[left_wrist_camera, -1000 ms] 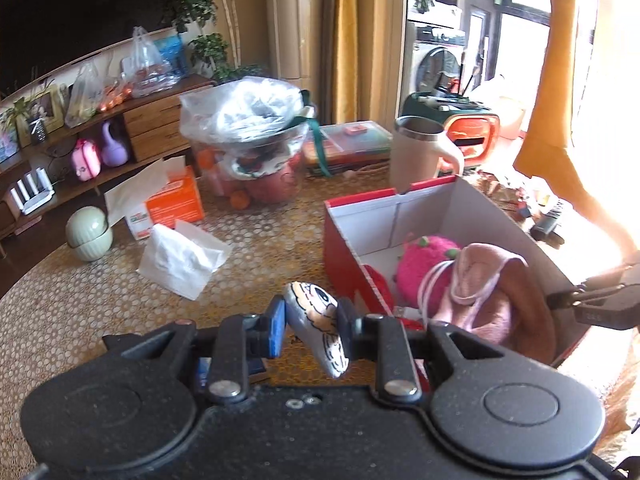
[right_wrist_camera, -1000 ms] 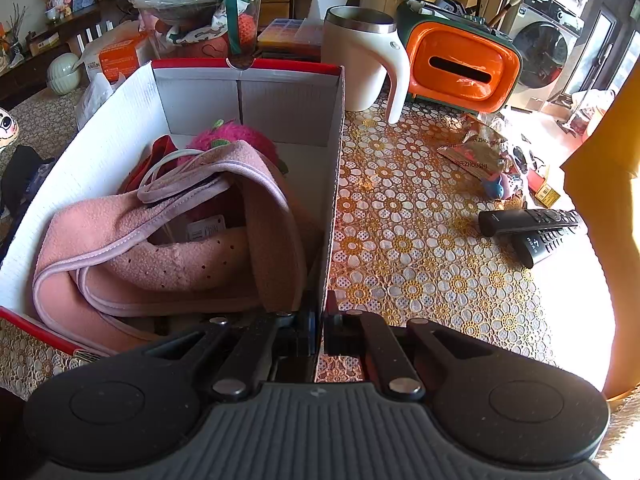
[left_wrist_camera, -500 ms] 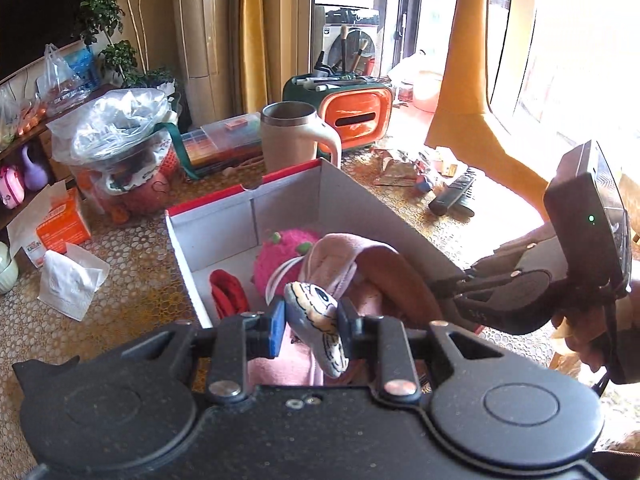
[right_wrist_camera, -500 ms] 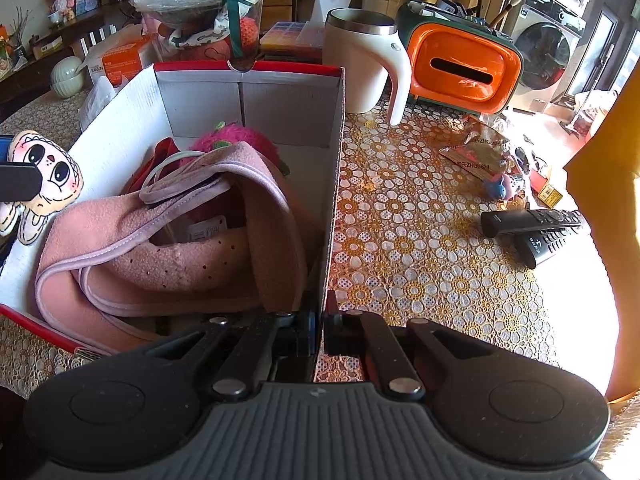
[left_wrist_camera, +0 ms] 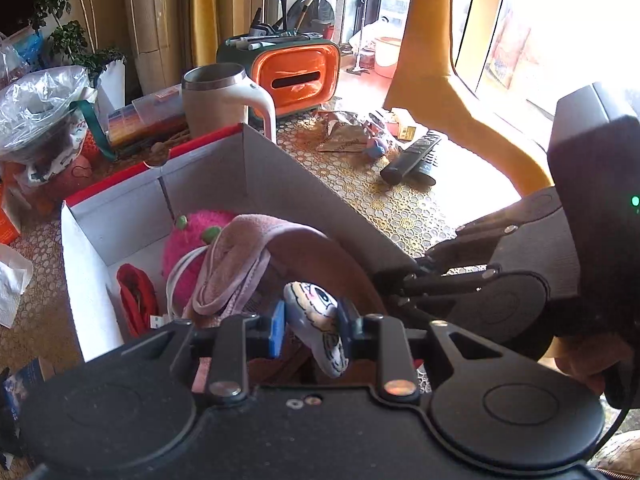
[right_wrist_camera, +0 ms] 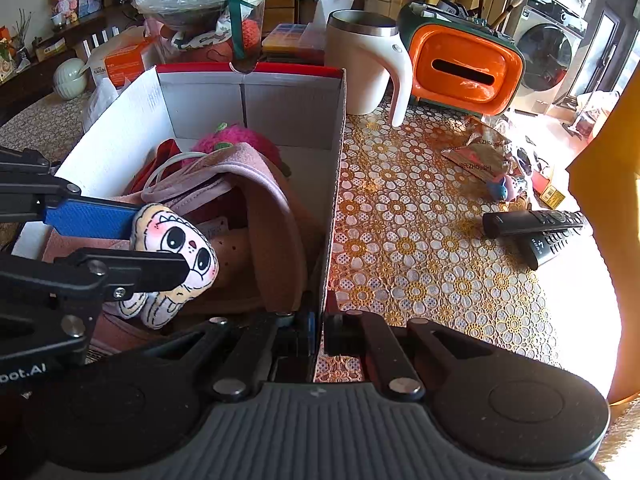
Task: Organize objects
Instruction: 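Lower the black badge item into the shoebox and open the left gripper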
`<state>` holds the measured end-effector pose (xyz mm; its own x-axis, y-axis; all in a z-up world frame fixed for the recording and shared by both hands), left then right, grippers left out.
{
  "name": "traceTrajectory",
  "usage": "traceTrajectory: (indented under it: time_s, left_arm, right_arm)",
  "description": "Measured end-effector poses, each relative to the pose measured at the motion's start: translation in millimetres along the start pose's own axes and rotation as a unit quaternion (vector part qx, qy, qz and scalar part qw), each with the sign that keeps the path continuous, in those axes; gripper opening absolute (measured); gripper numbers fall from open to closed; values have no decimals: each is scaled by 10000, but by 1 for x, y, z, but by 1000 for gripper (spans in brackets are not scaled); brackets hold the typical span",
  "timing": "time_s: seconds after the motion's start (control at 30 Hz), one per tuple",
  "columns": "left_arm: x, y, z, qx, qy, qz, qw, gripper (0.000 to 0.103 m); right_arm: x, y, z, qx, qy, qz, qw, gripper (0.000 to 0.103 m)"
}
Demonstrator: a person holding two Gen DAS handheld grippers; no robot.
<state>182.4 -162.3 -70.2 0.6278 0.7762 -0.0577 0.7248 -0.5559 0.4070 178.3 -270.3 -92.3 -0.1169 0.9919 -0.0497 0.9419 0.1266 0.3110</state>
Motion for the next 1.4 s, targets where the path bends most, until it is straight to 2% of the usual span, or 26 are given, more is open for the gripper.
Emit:
traceTrajectory:
  time_s: [0.1, 0.5, 0.7, 0.83, 1.07, 1.4]
  left_arm:
    - [3, 1, 9, 93, -61, -1, 9999, 26]
    - [10, 1, 37, 615, 69, 140, 9980, 28]
    - [15, 0, 42, 751, -54, 16, 9972, 34]
    - [20, -2, 42, 776, -41, -113, 9969, 44]
    - [24, -6, 28, 576, 75, -220, 9981, 64]
    - [36, -12, -9, 99, 57, -424, 9990, 76]
  right_arm:
    - [-1, 0, 0, -7, 16, -4, 10000, 3]
    - [-1, -1, 0, -12, 7, -25, 10000, 3]
    - [-1, -1, 0, -12, 9, -24, 10000, 3]
    - [-1, -1, 0, -13, 10, -18, 10000, 3]
    - [-1, -2, 0, -10, 8, -23, 10000, 3]
    - [-1, -4, 1, -6, -14, -24, 10000, 3]
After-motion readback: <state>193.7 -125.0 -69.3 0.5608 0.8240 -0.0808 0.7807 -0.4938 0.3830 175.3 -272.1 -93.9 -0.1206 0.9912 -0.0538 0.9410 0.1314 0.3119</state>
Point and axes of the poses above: each gripper's, at about its wrist camera, not at the fingertips, and z roughly the way its jaws point, x to its left, y to its top, the point moved 2 cm from there along z, roughly the way its jaws point, and after that the axes turned 15 degrees about x, right-handed, at the moved point
